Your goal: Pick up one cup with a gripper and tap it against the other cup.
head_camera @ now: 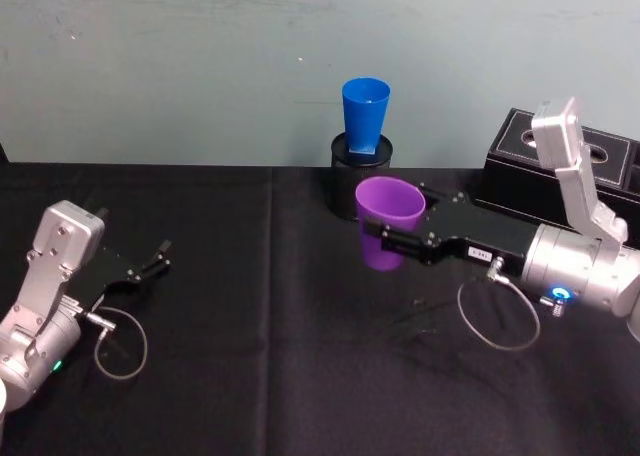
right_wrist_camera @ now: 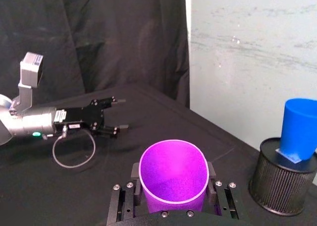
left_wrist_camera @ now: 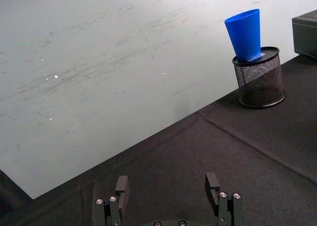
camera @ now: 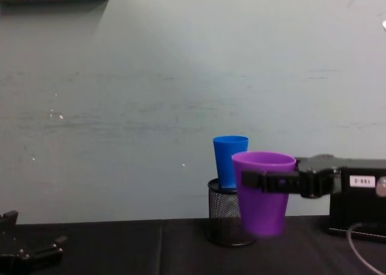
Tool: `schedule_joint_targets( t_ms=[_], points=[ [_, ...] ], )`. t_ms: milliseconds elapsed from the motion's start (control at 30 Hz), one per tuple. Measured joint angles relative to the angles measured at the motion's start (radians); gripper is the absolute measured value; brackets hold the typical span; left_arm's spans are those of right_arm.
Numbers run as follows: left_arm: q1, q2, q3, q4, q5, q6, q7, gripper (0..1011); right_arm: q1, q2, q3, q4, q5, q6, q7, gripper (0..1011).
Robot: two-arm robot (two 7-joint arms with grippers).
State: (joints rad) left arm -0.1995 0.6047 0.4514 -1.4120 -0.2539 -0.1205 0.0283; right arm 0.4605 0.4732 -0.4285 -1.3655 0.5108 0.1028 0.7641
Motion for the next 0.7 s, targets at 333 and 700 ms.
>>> schedule_joint_targets(
  t_ms=[333, 700],
  points=[
    [0.000, 0.000, 0.000, 0.000, 0.000, 0.000, 0.000, 1011, -0.010, 0.008, -0.030, 0.033, 0.004, -0.058, 0.001, 728],
    [0.000, 0.000, 0.000, 0.000, 0.000, 0.000, 0.000, 1011, -0.010, 0.014, -0.068, 0.072, -0.009, -0.113, -0.014, 728]
  ],
)
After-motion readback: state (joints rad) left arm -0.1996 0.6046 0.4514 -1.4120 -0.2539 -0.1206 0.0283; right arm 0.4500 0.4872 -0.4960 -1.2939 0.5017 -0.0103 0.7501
